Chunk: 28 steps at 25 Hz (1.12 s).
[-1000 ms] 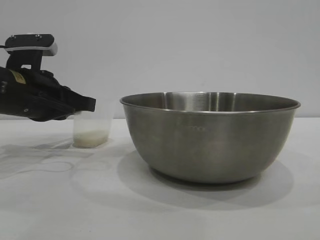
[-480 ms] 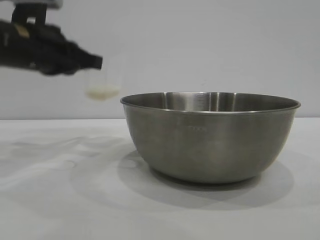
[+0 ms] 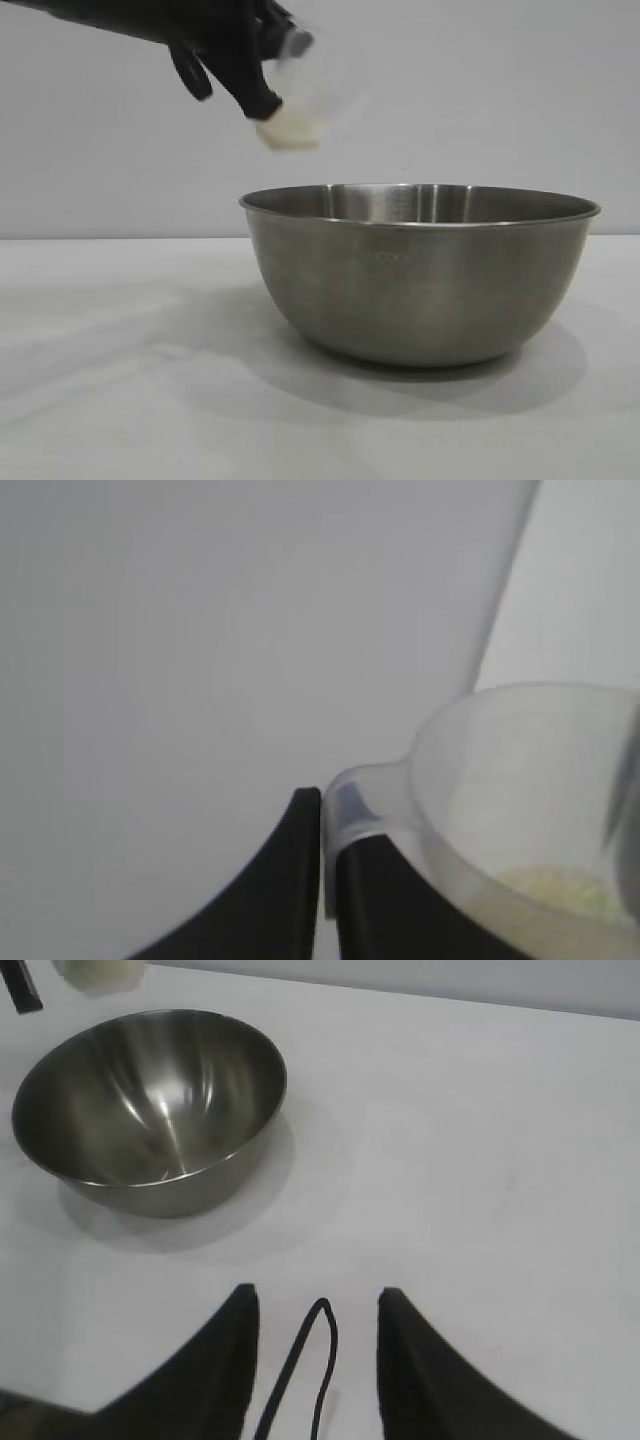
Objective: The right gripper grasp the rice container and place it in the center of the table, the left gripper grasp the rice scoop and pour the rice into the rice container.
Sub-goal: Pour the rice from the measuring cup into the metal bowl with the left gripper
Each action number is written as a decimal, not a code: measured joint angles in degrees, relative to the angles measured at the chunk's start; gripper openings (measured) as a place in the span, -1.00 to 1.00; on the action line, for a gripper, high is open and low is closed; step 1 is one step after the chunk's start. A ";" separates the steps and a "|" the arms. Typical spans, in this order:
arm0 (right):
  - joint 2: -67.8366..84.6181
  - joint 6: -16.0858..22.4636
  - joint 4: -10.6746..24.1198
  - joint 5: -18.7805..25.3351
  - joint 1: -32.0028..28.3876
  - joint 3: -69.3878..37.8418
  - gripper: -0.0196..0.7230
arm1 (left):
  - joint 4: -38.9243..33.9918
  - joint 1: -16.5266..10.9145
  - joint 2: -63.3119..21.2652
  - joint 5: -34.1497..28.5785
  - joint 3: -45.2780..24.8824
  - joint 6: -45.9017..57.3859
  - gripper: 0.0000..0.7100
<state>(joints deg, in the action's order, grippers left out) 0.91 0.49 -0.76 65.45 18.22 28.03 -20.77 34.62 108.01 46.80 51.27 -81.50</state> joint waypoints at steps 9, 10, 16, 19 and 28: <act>0.00 0.00 0.00 0.00 0.02 0.00 -0.32 | -9.17 0.17 0.00 -5.79 1.40 -9.47 -1.00; 0.00 0.00 0.00 0.00 0.02 0.00 -0.32 | -9.46 0.17 0.00 -5.79 1.51 -11.58 -1.00; 0.00 0.00 0.00 0.00 0.02 0.00 -0.32 | -10.22 0.17 0.00 -0.92 1.65 -25.84 -1.00; 0.00 0.00 0.00 0.00 0.02 0.00 -0.32 | -10.35 0.17 0.00 4.13 1.69 -30.67 -1.00; 0.00 0.00 0.00 0.00 0.02 0.00 -0.32 | -11.74 0.17 0.00 10.66 1.69 -36.03 -1.00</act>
<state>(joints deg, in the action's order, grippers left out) 0.91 0.49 -0.76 65.45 18.24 28.03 -32.51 34.79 108.01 57.46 52.96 -117.52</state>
